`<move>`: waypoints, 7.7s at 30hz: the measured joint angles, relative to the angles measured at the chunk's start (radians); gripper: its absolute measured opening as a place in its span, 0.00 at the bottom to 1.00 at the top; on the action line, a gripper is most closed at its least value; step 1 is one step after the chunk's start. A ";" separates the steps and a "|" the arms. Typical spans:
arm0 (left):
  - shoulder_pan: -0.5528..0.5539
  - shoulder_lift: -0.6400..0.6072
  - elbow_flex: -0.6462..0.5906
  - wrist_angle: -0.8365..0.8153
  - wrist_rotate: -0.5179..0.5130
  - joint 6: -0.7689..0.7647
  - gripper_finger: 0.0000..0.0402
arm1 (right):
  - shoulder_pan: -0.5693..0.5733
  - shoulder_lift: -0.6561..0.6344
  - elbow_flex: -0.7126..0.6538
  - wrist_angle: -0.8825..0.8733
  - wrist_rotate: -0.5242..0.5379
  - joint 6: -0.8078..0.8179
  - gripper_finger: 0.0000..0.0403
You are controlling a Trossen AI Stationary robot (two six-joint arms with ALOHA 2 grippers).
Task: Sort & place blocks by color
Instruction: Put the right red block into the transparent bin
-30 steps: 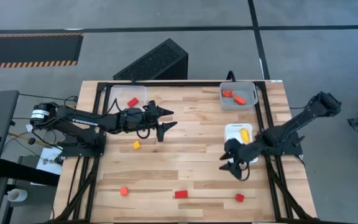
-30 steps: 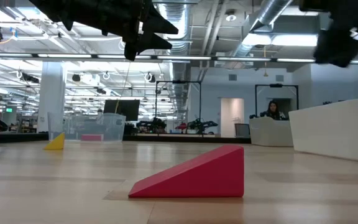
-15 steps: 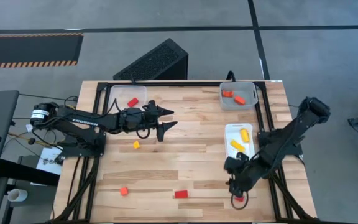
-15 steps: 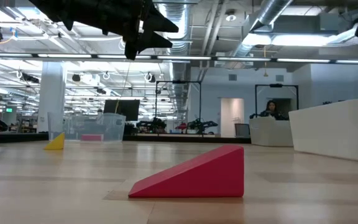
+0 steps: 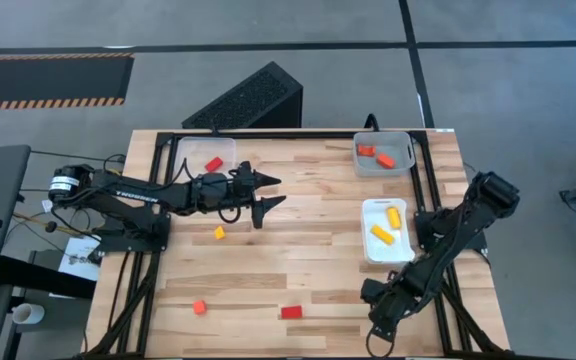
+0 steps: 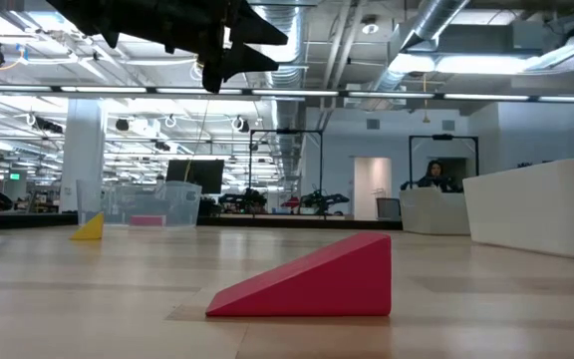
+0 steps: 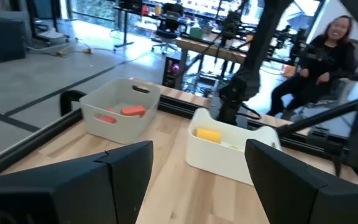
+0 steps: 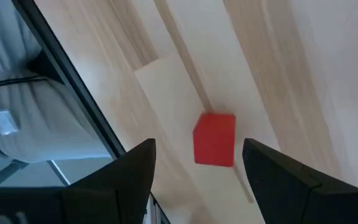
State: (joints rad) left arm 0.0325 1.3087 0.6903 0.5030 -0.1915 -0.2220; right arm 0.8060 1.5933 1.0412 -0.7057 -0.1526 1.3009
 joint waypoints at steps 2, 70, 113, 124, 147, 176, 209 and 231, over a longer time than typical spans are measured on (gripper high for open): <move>-0.008 0.000 0.000 0.000 0.004 0.000 0.60 | 0.008 -0.001 0.000 -0.003 0.002 0.006 0.66; -0.033 0.000 0.000 -0.014 0.001 0.094 0.60 | -0.057 0.081 0.000 0.091 0.427 -0.205 0.32; -0.235 0.037 0.000 0.006 -0.216 0.680 0.71 | -0.724 -0.215 -0.369 1.356 0.148 -0.834 0.31; -0.275 0.272 0.000 0.441 -0.218 1.003 0.80 | -0.724 -0.215 -0.369 1.393 0.147 -0.804 0.31; -0.252 0.347 0.119 0.363 -0.216 1.083 0.34 | -0.707 -0.214 -0.369 1.383 0.148 -0.766 0.33; -0.250 0.185 0.117 -0.144 -0.415 0.814 0.24 | -0.699 -0.215 -0.367 1.308 0.136 -0.759 0.78; 0.765 0.011 0.119 -1.002 0.107 0.252 0.24 | -0.677 -0.215 -0.368 1.169 0.212 -0.812 0.77; 0.817 0.218 0.118 -0.945 0.187 0.256 0.61 | -0.662 -0.215 -0.369 1.154 0.236 -0.804 0.77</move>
State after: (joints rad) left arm 0.8497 1.5263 0.8085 -0.4421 -0.0048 0.0343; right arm 0.1439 1.3785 0.6727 0.4483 0.0832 0.4973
